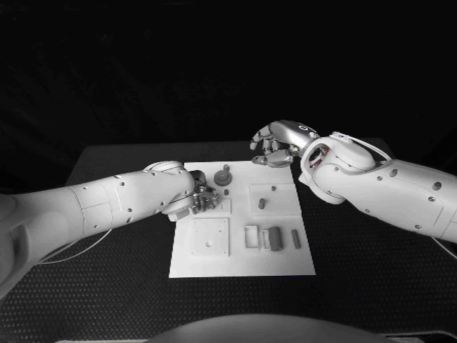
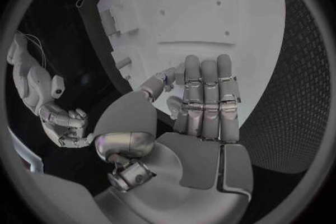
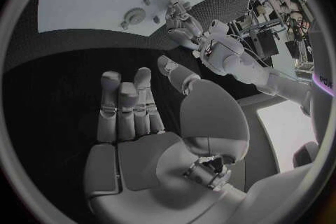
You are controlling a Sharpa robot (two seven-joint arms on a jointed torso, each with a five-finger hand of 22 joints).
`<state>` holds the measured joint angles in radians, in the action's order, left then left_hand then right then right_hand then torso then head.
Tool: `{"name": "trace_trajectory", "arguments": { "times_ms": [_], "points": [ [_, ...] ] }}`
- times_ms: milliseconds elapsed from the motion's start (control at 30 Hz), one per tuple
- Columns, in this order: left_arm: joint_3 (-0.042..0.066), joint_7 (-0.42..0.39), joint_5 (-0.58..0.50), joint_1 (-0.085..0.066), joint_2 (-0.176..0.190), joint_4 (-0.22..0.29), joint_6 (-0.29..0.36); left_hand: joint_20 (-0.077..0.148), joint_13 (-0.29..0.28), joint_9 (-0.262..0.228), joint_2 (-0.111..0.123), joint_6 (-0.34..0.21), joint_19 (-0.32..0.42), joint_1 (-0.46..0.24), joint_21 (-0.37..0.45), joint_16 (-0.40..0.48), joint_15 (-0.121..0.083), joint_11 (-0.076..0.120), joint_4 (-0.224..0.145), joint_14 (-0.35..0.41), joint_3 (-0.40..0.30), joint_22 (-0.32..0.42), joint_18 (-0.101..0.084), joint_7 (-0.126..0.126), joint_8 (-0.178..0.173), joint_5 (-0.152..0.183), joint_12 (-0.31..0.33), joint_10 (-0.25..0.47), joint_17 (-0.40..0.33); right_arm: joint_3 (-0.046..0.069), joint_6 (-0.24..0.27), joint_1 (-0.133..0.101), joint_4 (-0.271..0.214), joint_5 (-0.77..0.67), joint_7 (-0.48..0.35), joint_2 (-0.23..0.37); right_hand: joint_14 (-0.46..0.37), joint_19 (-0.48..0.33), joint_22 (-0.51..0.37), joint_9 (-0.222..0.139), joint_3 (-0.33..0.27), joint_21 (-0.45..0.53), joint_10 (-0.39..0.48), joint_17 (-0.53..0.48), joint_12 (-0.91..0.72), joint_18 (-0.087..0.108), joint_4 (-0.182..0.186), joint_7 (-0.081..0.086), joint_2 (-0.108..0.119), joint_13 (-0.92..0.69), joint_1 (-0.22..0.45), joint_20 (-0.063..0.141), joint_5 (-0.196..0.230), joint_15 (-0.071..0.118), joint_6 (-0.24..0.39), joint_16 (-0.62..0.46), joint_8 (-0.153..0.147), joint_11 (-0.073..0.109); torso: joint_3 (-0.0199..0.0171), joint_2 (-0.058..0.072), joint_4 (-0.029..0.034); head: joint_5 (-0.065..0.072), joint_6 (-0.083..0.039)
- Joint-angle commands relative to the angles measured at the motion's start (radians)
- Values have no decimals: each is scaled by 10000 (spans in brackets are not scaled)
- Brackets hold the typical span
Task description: Assemble the parts on the task board
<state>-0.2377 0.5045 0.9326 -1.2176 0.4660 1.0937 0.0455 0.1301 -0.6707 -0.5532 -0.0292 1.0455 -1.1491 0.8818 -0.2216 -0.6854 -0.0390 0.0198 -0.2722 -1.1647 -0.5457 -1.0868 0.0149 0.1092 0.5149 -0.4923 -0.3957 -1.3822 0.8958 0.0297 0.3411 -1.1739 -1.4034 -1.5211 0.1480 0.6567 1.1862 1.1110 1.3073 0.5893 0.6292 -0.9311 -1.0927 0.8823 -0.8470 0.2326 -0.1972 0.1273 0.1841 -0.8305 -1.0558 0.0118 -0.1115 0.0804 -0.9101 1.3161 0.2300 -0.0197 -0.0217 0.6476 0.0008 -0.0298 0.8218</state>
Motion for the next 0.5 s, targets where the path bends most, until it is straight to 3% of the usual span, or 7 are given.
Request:
{"name": "trace_trajectory", "arguments": {
  "times_ms": [33, 67, 100, 167, 200, 500],
  "points": [
    [5, -157, -4, -1, -8, 7, 134, 64, 25, -9, -154, 598, 33, 90, -5, -53, 6, 173, 6, 55, -38, -18, 1, -664, 34, 3, -65, 249, -33, 6, -115, -2, 4, -15, -40, -8, 14, 24, 60, -17, -3, 39, 14, -13, 46, 292, 37, 73, -63, -10, 14, 54, -8, 68, -21, -48, -45, -18, 5, 6, -5, -1, -33],
    [5, -158, -5, -1, -4, 3, 137, 64, 35, -5, -152, 584, 35, 104, 1, -70, 6, 170, 6, 65, -41, -28, 2, -659, 32, 86, -71, 261, -58, 6, -117, -2, 8, -15, -37, -9, 14, 24, 60, -17, -3, 39, 14, -13, 46, 292, 38, 73, -64, -10, 14, 54, -8, 68, -21, -48, -45, -18, 6, 6, -5, -1, -33],
    [5, -159, -5, -1, -1, 2, 136, 65, 53, 5, -178, 551, 35, 167, 15, -117, 1, 173, -11, 76, -68, -48, 7, -648, 22, 587, -93, 269, -105, 6, -128, -2, 9, -15, -36, -12, 14, 24, 60, -17, -3, 39, 14, -13, 46, 292, 38, 73, -64, -10, 14, 54, -8, 68, -21, -49, -45, -18, 3, 5, -7, 12, -33],
    [5, -150, -5, -1, 3, -2, 106, 69, 74, 16, -113, 549, 30, 214, 33, -153, 5, 171, 48, 88, -174, -57, 8, -645, 20, 708, -110, 276, -155, 6, -136, -2, 8, -15, -32, -12, 14, 24, 60, -17, -3, 39, 14, -13, 46, 292, 38, 73, -65, -10, 14, 54, -9, 68, -21, -49, -45, -17, 2, 3, -6, 13, -30],
    [5, -146, -5, -1, 5, -7, 92, 92, 110, 39, 39, 558, -7, 290, 53, -231, 18, 171, 228, 102, -411, -80, 20, -639, 20, 935, -157, 264, -247, 6, -138, -2, 8, -15, -32, -11, 14, 24, 60, -17, -4, 39, 14, -13, 46, 292, 39, 72, -66, -10, 15, 54, -9, 68, -22, -49, -45, -17, -1, 1, -3, 15, -27],
    [5, -110, -15, -1, -31, -19, -106, 66, 128, 47, 48, 554, 2, 300, 69, -258, 3, 172, 262, 116, -453, -90, 3, -642, 19, 974, -162, 285, -282, 6, -167, -2, 6, -15, -26, -13, 14, 24, 60, -16, -4, 40, 14, -13, 47, 292, 41, 71, -74, -10, 16, 55, -10, 69, -29, -50, -42, -16, 6, 0, 6, 12, -4]
  ]
}}
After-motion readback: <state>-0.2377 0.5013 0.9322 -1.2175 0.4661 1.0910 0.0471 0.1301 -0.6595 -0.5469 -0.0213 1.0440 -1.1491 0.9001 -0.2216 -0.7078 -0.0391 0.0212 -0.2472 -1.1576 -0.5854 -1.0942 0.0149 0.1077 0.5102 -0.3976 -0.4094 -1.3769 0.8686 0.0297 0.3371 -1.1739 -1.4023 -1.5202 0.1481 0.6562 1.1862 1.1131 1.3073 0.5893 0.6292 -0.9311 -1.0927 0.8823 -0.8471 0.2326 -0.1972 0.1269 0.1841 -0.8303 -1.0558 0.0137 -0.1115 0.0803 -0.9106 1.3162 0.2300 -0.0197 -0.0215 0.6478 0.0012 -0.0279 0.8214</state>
